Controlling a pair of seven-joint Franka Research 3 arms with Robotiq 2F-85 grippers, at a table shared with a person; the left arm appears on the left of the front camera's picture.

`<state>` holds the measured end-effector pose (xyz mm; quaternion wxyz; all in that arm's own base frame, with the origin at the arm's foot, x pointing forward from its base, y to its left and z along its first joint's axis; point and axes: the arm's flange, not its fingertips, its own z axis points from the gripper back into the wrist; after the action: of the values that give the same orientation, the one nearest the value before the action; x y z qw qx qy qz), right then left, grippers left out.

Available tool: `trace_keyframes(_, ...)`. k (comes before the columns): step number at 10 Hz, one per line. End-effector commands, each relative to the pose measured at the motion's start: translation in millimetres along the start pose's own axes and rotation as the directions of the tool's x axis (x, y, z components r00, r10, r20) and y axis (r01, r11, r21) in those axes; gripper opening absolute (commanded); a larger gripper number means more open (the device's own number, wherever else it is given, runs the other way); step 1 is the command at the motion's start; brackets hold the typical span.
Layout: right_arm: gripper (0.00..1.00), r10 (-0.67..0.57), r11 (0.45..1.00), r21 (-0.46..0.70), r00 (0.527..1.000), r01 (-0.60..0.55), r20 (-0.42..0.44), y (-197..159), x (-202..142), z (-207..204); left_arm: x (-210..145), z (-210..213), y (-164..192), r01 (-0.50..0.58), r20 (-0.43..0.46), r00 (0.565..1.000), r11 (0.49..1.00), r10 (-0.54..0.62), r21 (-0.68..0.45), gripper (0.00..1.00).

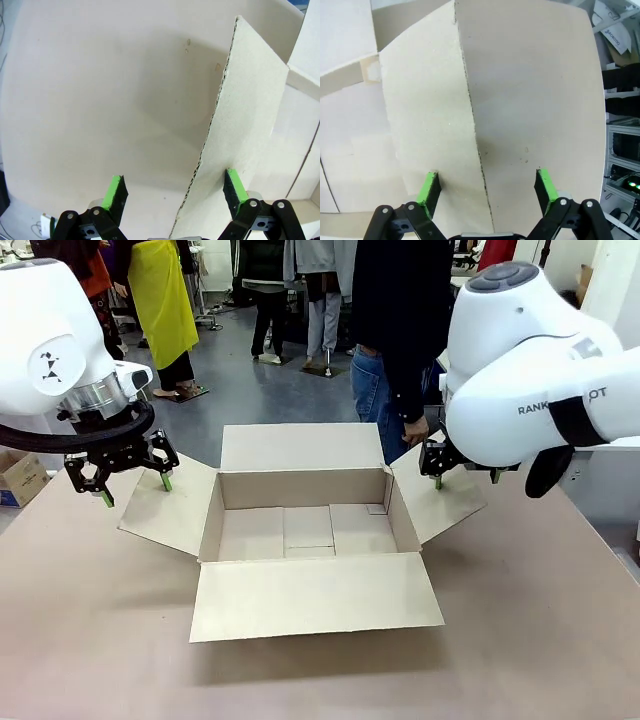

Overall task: Pack the gift set into the box.
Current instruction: Place both hands on the side flaps of the Package Box and spread them outward, then lift both hands away from the flaps of the Package Box.

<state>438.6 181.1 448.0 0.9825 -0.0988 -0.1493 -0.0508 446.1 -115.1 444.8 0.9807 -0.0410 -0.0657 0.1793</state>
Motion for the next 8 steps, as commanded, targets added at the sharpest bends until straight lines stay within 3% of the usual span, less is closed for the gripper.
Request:
trace_keyframes(1,1.0,-0.006,1.0,-0.025,1.0,0.006,0.006,-2.2,4.3,3.2,-0.8,2.6,-0.1,-0.014,0.005,1.0,1.0,0.014,0.016,1.0)
trace_keyframes(8,1.0,-0.006,1.0,-0.025,1.0,0.006,0.006,-2.2,4.3,3.2,-0.8,2.6,-0.1,-0.014,0.005,1.0,1.0,0.014,0.016,1.0)
